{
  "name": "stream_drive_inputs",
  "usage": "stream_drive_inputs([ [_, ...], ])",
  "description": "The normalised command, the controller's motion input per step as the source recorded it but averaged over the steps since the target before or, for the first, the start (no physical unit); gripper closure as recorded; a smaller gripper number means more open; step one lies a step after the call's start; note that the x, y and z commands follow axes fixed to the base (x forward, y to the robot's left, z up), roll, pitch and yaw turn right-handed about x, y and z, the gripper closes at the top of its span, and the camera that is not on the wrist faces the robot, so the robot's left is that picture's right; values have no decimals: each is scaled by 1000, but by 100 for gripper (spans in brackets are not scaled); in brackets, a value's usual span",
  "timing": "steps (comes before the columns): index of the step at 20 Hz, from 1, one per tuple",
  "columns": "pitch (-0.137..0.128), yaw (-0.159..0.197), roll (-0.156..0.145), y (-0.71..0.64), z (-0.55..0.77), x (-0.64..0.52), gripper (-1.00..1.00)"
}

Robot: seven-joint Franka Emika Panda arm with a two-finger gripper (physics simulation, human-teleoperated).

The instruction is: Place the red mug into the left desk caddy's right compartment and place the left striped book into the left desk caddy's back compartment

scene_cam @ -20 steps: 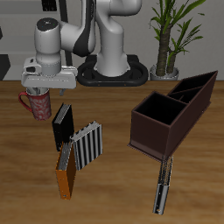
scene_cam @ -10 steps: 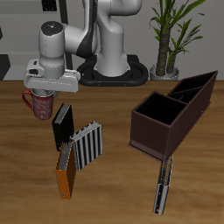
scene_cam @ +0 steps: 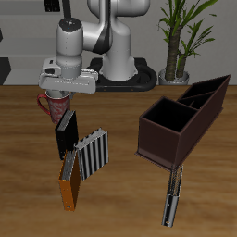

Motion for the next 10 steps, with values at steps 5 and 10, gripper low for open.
stream_drive_inputs([
  [5,-7,49,-2,401,272,-19,100],
  [10,-2,21,-8,355,250,83,100],
])
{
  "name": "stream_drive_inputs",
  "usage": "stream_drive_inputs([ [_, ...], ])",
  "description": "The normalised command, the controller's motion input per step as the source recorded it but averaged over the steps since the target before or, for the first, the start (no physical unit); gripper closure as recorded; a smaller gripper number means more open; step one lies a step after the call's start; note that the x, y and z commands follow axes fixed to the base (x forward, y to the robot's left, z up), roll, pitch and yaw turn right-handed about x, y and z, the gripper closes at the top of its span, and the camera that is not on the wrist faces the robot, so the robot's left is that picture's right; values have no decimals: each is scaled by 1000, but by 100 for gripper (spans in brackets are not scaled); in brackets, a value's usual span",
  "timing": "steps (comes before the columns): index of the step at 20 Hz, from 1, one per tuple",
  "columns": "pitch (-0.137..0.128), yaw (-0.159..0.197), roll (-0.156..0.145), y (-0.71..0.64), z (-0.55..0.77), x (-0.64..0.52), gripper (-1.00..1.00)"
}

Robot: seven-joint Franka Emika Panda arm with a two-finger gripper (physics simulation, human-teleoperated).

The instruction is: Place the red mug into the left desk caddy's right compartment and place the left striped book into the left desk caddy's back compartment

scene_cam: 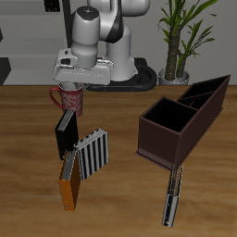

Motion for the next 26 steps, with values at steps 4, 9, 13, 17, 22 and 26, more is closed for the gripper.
stream_drive_inputs([
  [4,0,3,35,689,386,215,100],
  [9,-29,10,-1,367,328,142,100],
  [13,-21,-40,1,423,447,199,100],
  [17,-16,-28,-44,264,427,252,100],
  [22,-53,-44,-70,410,331,240,100],
  [26,-68,-23,-30,422,420,49,100],
])
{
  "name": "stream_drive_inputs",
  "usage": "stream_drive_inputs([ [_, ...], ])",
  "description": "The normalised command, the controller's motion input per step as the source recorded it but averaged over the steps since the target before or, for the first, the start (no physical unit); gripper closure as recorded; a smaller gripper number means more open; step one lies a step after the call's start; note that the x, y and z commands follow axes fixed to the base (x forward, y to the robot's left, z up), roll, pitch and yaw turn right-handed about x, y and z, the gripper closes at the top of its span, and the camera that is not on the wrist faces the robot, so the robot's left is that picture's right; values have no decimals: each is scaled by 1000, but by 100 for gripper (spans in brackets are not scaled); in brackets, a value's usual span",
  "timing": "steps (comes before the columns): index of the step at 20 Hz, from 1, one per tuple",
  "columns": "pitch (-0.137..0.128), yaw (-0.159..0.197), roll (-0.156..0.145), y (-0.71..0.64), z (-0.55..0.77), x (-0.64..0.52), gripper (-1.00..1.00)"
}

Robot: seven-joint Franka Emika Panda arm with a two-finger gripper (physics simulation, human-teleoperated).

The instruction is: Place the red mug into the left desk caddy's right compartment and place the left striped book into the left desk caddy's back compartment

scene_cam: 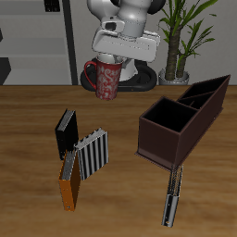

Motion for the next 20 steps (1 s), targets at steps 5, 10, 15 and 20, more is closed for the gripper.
stream_drive_inputs([
  [5,-44,-30,-7,305,399,12,100],
  [10,-13,-45,-10,453,304,164,100],
  [15,-13,-14,14,453,209,157,100],
  [20,15,-12,-10,276,92,198,100],
])
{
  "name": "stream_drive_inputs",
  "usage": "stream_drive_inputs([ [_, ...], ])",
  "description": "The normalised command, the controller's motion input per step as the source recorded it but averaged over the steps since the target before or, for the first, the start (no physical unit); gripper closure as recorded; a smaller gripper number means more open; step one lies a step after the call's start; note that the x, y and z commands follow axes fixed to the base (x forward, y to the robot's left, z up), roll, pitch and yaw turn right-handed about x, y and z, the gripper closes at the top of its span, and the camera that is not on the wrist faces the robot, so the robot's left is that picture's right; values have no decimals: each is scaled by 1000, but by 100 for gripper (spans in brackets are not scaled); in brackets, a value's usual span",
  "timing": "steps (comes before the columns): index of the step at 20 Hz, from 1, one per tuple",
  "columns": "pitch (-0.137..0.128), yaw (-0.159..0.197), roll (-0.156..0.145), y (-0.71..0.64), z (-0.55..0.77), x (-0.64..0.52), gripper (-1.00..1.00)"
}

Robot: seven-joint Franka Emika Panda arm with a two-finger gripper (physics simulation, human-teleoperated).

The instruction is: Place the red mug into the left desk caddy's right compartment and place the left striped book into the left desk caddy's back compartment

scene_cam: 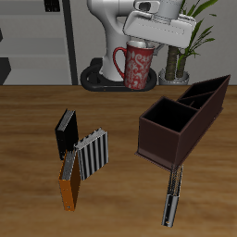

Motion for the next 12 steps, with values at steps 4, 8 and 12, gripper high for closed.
stream_drive_inputs([
  [4,25,30,66,312,0,159,100],
  [8,30,12,77,200,-41,175,100],
  [12,-12,21,137,93,26,220,100],
])
